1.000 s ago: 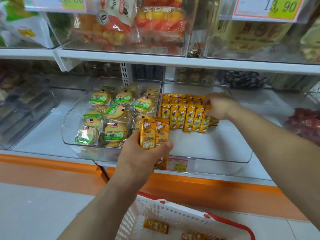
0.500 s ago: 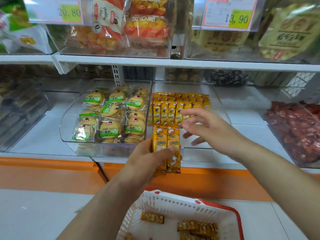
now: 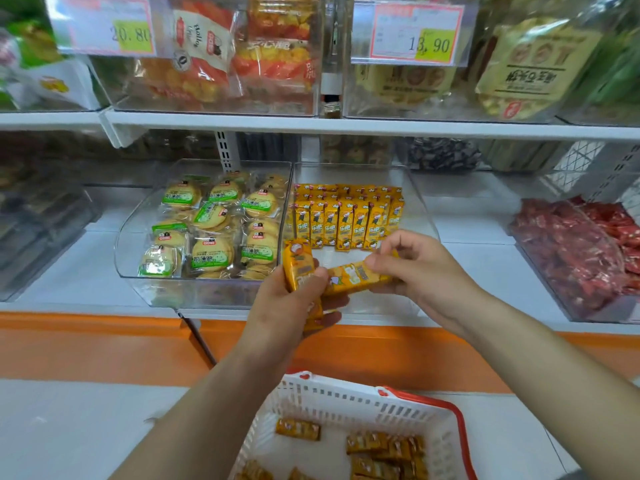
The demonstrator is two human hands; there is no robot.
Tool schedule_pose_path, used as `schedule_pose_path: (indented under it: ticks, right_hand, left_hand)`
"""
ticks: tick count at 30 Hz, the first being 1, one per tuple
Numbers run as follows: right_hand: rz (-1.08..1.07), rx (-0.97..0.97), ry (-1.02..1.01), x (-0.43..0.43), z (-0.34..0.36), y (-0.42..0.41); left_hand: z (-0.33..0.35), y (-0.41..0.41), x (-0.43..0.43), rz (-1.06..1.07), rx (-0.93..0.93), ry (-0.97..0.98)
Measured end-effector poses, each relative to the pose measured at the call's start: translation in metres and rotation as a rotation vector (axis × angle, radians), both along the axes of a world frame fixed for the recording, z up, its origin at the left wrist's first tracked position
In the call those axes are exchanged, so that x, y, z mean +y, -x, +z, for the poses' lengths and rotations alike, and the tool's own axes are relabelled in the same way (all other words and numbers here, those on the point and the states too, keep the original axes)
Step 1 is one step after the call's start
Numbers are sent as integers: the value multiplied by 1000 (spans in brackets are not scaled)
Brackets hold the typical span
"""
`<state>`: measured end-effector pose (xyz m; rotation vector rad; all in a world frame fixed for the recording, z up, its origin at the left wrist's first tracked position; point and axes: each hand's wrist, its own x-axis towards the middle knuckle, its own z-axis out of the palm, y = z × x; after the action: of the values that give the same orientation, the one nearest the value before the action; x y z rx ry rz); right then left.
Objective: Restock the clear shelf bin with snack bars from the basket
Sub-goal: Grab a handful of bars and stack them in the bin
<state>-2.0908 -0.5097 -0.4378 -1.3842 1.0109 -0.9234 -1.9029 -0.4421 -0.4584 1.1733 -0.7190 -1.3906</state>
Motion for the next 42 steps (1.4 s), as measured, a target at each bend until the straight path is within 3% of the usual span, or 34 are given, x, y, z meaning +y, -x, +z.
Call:
schedule_pose_path:
  ticks: [5, 13, 18, 22, 26, 29, 42]
  right_hand:
    - [120, 263, 123, 4, -6, -3]
    - [333, 304, 53, 9, 2, -7]
    - [147, 318, 184, -9, 18, 10]
    - [-22, 562, 383, -51, 28, 27]
    - [-69, 976, 580, -110, 30, 38]
    - [-46, 1222, 604, -153, 23, 41]
    - [126, 1620, 558, -222, 2, 19]
  left_hand:
    - [0, -3, -5, 70, -81, 52]
    - [-1, -7, -9, -68, -169, 54]
    - [-4, -17, -11, -22, -290, 57]
    - [-3, -17, -13, -4, -292, 80]
    - [-3, -18, -15, -15, -272, 70]
    - [-4, -19, -17, -17, -276, 61]
    - [-10, -19, -31, -29, -358, 30]
